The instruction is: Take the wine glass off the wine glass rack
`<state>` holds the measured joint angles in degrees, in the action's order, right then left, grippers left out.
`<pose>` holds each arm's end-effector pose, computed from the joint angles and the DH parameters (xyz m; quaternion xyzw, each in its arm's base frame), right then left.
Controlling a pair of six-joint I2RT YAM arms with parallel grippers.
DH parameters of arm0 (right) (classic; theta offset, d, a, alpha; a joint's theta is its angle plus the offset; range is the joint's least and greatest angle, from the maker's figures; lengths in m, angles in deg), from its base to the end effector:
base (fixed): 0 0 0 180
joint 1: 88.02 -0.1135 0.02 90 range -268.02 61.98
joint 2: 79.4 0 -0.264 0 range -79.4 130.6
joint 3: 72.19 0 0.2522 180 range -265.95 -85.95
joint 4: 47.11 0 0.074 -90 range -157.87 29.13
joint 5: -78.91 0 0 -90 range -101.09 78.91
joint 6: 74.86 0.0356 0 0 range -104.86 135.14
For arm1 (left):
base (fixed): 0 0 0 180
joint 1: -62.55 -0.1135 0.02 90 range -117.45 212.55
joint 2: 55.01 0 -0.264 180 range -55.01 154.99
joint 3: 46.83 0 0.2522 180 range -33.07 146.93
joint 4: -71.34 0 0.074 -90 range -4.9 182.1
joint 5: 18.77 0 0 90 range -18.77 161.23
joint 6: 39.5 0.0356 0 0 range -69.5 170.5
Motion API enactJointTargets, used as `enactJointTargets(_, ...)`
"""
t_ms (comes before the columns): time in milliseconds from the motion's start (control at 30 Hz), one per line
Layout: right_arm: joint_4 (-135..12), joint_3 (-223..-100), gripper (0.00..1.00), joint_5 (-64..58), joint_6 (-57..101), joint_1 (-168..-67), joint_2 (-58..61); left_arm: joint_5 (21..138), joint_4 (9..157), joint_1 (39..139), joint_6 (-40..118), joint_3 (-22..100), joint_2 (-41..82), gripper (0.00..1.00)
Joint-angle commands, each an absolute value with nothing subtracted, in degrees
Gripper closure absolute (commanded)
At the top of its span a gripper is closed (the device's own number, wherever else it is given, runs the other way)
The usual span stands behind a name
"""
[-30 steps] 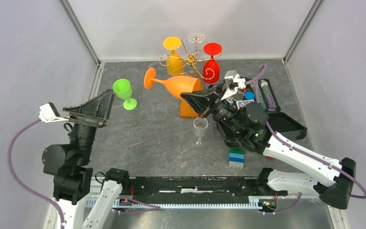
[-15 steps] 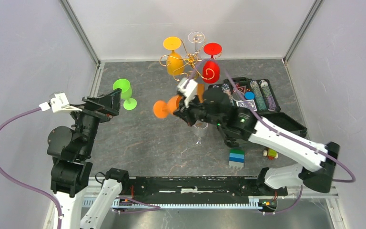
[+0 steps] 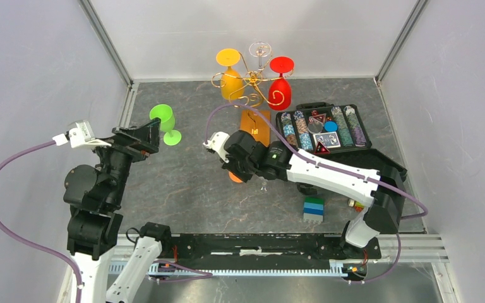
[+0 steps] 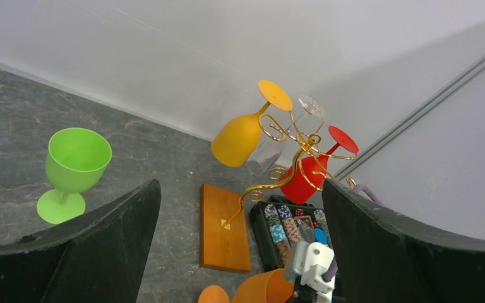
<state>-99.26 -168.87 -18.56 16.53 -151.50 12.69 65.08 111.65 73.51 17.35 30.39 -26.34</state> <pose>0.1626 0.3154 0.3168 -0.4595 0.8091 0.1425 0.3374 0.0631 -0.0083 0.4449 -0.1656 0.6335 -0.2510 0.7129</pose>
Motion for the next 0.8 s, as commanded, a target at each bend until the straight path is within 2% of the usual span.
enactJointTargets(0,-100.44,-170.62,1.00,-19.10,15.65,-151.74,13.82,64.99,111.32,73.27,20.15,33.11,-24.05,0.00)
enactJointTargets(400,-102.42,-170.86,0.98,-15.15,15.62,-151.74,16.42,66.22,110.51,73.27,18.99,32.24,-24.35,0.00)
enactJointTargets(633,-102.83,-171.29,0.89,-14.89,15.67,-151.74,17.33,66.96,110.51,73.27,18.90,32.22,-24.19,0.00)
enactJointTargets(767,-102.84,-172.03,0.79,-14.77,14.13,-151.74,17.72,66.94,110.54,73.27,18.77,32.17,-24.21,0.00)
